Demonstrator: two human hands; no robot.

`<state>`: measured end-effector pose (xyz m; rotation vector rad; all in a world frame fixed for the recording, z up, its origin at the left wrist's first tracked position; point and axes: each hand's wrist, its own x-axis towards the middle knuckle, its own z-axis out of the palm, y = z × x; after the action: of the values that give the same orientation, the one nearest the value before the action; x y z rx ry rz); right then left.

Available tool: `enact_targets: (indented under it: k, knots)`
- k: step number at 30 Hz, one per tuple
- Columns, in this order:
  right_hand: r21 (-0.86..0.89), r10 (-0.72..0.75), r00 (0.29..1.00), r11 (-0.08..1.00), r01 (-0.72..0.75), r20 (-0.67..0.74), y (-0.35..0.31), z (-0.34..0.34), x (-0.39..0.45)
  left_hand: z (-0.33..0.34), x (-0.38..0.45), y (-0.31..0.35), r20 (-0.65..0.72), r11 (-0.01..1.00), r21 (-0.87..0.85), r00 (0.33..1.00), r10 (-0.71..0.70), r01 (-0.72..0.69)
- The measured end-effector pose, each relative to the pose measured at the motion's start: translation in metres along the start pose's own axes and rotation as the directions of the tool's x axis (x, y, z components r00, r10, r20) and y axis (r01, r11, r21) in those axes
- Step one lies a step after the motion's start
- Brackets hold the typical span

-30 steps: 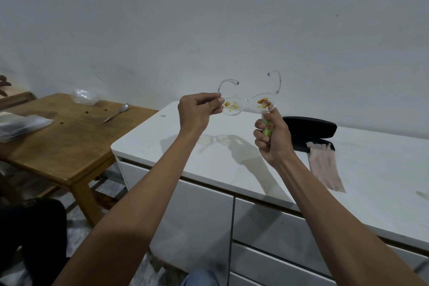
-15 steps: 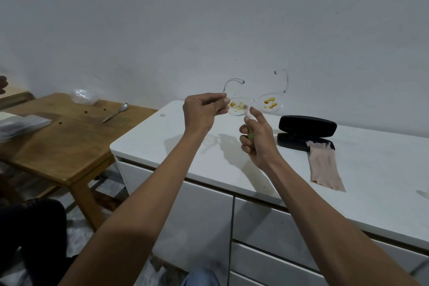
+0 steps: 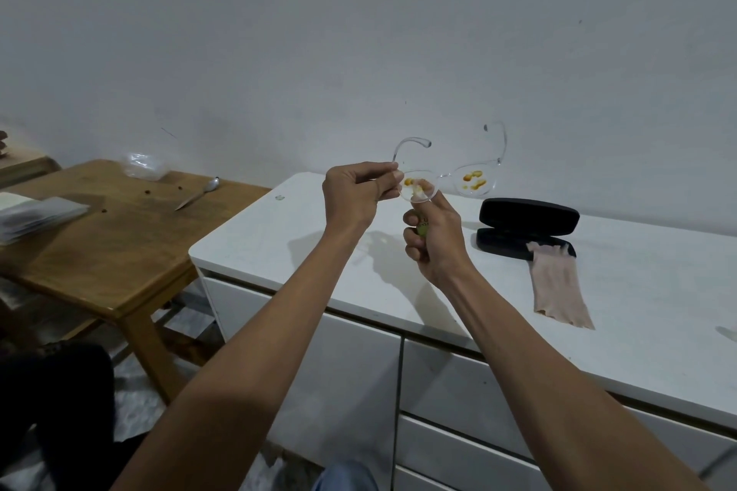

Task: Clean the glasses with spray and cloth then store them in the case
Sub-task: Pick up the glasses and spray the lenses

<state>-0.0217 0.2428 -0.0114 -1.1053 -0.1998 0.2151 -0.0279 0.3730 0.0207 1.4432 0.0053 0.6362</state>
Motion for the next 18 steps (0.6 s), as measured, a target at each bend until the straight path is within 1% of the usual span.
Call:
enact_targets:
  k: [3, 6, 9, 11, 13, 15, 18]
  knots:
    - [-0.019, 0.000, 1.000, 1.000, 0.000, -0.012, 0.003, -0.004, 0.002, 0.000, -0.001, 0.001, -0.006, 1.000, 0.004, 1.000, 0.001, -0.001]
    - [-0.090, -0.037, 0.999, 0.995, 0.034, -0.030, 0.006, -0.010, 0.002, -0.001, 0.000, 0.002, -0.019, 1.000, -0.014, 1.000, -0.002, 0.002]
    - [-0.241, -0.120, 0.986, 0.966, 0.089, -0.116, 0.004, -0.023, -0.001, -0.003, 0.003, 0.002, -0.044, 1.000, -0.025, 0.999, 0.010, -0.011]
    - [-0.279, -0.184, 0.964, 0.952, 0.126, -0.191, -0.002, -0.038, -0.002, -0.003, 0.005, 0.000, -0.073, 0.999, -0.028, 0.997, 0.016, -0.018]
    - [-0.331, -0.275, 0.927, 0.926, 0.182, -0.257, -0.012, -0.059, -0.003, 0.000, 0.008, -0.003, -0.088, 0.999, -0.027, 0.996, 0.022, -0.024]
    - [-0.452, -0.393, 0.869, 0.861, 0.233, -0.301, -0.027, -0.085, -0.008, 0.004, 0.010, -0.008, -0.093, 0.999, -0.030, 0.995, 0.026, -0.028]
    - [-0.603, -0.534, 0.770, 0.757, 0.251, -0.349, -0.053, -0.130, -0.022, 0.015, 0.010, -0.017, -0.094, 0.999, -0.031, 0.995, 0.020, -0.023]
